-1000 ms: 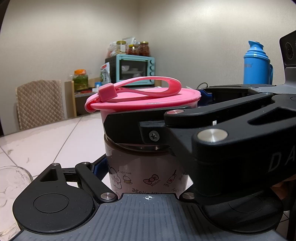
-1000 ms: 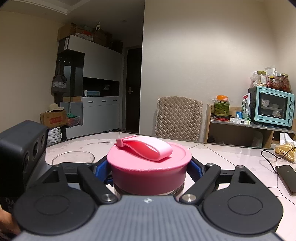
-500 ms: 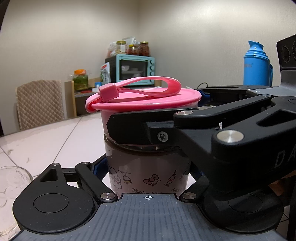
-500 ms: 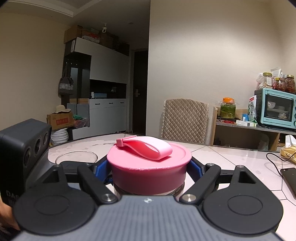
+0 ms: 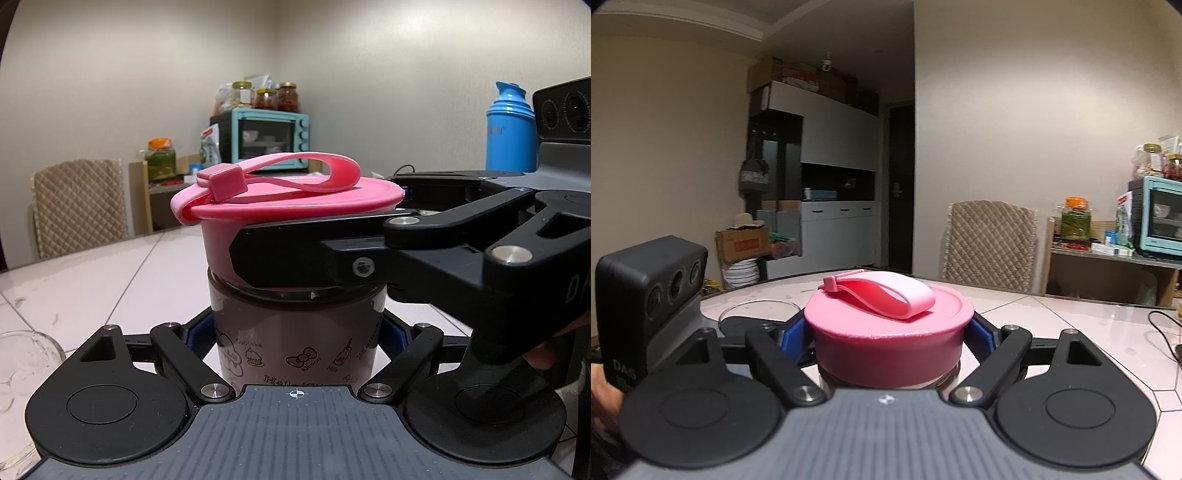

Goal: Unscrew bottle cap and pour

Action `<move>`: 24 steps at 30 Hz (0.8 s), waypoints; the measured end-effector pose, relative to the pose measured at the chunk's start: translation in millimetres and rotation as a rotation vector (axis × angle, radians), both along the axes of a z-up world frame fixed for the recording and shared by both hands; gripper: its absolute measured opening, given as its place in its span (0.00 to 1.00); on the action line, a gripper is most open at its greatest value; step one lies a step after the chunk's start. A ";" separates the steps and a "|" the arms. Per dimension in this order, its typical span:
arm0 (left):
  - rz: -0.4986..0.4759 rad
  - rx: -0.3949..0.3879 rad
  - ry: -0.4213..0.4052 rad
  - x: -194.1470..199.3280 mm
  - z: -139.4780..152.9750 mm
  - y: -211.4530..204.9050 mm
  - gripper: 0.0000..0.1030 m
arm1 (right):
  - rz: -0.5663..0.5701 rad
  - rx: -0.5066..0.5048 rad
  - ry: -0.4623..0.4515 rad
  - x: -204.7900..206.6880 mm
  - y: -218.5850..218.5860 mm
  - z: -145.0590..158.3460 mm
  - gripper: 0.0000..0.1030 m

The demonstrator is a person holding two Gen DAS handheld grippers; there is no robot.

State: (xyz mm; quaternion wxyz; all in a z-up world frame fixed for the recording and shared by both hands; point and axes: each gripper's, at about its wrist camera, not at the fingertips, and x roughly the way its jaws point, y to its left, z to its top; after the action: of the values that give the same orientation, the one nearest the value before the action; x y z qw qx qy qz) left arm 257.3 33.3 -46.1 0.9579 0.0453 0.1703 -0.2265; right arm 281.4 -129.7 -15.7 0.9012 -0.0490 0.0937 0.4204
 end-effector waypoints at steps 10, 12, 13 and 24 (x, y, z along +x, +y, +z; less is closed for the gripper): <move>0.000 0.000 0.000 -0.1 1.3 -0.1 0.87 | 0.173 0.027 0.023 22.6 -20.0 0.0 0.83; 0.000 0.000 0.000 -0.1 1.4 -0.1 0.87 | 0.196 0.031 0.026 26.3 -22.2 0.0 0.83; 0.000 0.000 0.001 -0.1 1.4 -0.1 0.87 | 0.212 0.033 0.026 28.6 -23.5 0.0 0.83; 0.000 -0.001 0.001 0.0 1.8 -0.4 0.87 | 0.360 0.031 0.029 48.9 -32.5 2.2 0.83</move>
State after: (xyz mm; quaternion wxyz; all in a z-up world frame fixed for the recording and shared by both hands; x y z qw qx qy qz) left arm 257.3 33.0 -44.3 0.9578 0.0449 0.1706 -0.2268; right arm 330.3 -162.2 -13.5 0.8106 -0.0450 0.0896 0.5769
